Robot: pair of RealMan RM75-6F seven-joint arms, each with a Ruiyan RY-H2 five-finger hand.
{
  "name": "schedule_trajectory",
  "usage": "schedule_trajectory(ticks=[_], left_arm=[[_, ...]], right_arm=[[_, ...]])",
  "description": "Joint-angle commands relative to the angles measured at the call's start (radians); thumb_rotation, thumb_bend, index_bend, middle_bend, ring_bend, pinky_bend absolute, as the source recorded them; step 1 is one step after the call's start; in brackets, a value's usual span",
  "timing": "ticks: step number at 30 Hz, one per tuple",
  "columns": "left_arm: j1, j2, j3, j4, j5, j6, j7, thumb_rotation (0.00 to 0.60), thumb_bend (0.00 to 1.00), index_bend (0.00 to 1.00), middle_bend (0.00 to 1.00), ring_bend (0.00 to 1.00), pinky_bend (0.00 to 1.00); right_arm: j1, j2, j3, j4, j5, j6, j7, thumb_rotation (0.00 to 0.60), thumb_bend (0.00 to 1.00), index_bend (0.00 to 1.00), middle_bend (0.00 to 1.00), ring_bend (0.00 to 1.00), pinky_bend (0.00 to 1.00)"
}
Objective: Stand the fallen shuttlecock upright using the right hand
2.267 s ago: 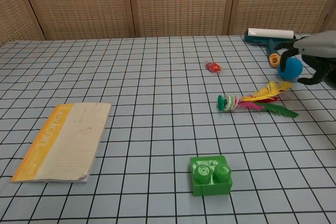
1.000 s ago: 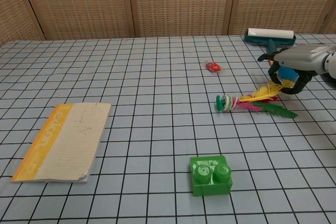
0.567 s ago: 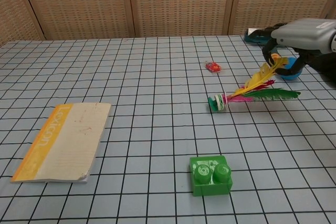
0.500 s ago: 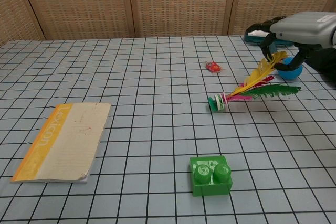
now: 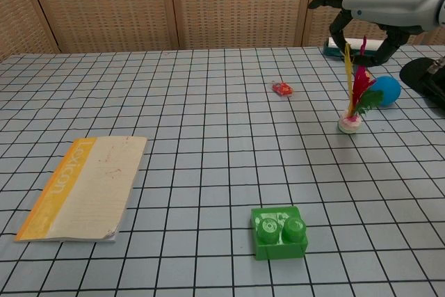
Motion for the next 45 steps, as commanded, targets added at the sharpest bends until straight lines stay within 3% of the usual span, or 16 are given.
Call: schedule_trajectory(ticks=[1, 9, 12, 14, 16, 17, 23, 26, 28, 31, 37, 45], left_arm=[[0.0, 0.002, 0.0, 0.002, 0.0, -0.002, -0.007, 0.6, 0.0, 0.0, 0.0, 0.0, 0.0], [0.0, 0.006, 0.002, 0.004, 0.004, -0.003, -0.019, 0.6, 0.0, 0.0, 0.0, 0.0, 0.0], [0.0, 0.007, 0.001, 0.004, 0.004, -0.003, -0.024, 0.6, 0.0, 0.0, 0.0, 0.0, 0.0], [0.0, 0.008, 0.001, 0.004, 0.004, -0.003, -0.025, 0.6, 0.0, 0.0, 0.0, 0.0, 0.0], [0.0, 0.009, 0.001, 0.003, 0.004, -0.003, -0.027, 0.6, 0.0, 0.0, 0.0, 0.0, 0.0], [0.0, 0.009, 0.001, 0.003, 0.004, -0.004, -0.028, 0.6, 0.0, 0.0, 0.0, 0.0, 0.0], [0.002, 0.011, 0.003, -0.001, 0.009, 0.0, -0.032, 0.6, 0.0, 0.0, 0.0, 0.0, 0.0], [0.006, 0.014, 0.006, -0.005, 0.019, 0.008, -0.034, 0.6, 0.0, 0.0, 0.0, 0.0, 0.0], [0.011, 0.019, 0.011, -0.01, 0.033, 0.018, -0.045, 0.6, 0.0, 0.0, 0.0, 0.0, 0.0], [0.015, 0.023, 0.014, -0.01, 0.045, 0.026, -0.054, 0.6, 0.0, 0.0, 0.0, 0.0, 0.0], [0.028, 0.031, 0.028, -0.013, 0.087, 0.054, -0.074, 0.6, 0.0, 0.0, 0.0, 0.0, 0.0], [0.042, 0.037, 0.038, -0.017, 0.125, 0.087, -0.078, 0.6, 0.0, 0.0, 0.0, 0.0, 0.0]], right_arm=[[0.011, -0.024, -0.003, 0.009, 0.024, -0.008, -0.025, 0.6, 0.64, 0.79, 0.0, 0.0, 0.0], [0.03, -0.072, 0.014, 0.063, 0.082, -0.012, -0.037, 0.6, 0.61, 0.75, 0.0, 0.0, 0.0], [0.031, -0.079, 0.013, 0.076, 0.087, 0.0, -0.05, 0.6, 0.4, 0.46, 0.0, 0.0, 0.0], [0.029, -0.086, 0.015, 0.084, 0.095, 0.014, -0.064, 0.6, 0.2, 0.15, 0.0, 0.0, 0.0], [0.026, -0.089, 0.021, 0.084, 0.116, 0.027, -0.072, 0.6, 0.09, 0.02, 0.0, 0.0, 0.0], [0.024, -0.089, 0.026, 0.08, 0.124, 0.033, -0.069, 0.6, 0.05, 0.0, 0.0, 0.0, 0.0], [0.003, -0.048, 0.046, 0.032, 0.116, 0.085, -0.037, 0.6, 0.01, 0.0, 0.0, 0.0, 0.0], [-0.037, 0.029, 0.053, -0.059, 0.089, 0.148, -0.018, 0.6, 0.0, 0.0, 0.0, 0.0, 0.0], [-0.118, 0.124, 0.04, -0.154, 0.028, 0.26, 0.014, 0.6, 0.0, 0.0, 0.0, 0.0, 0.0], [-0.175, 0.181, 0.022, -0.192, -0.014, 0.32, 0.056, 0.6, 0.0, 0.0, 0.0, 0.0, 0.0], [-0.322, 0.248, -0.042, -0.191, -0.113, 0.469, 0.205, 0.6, 0.0, 0.0, 0.0, 0.0, 0.0], [-0.464, 0.221, -0.116, -0.117, -0.19, 0.592, 0.357, 0.6, 0.0, 0.0, 0.0, 0.0, 0.0]])
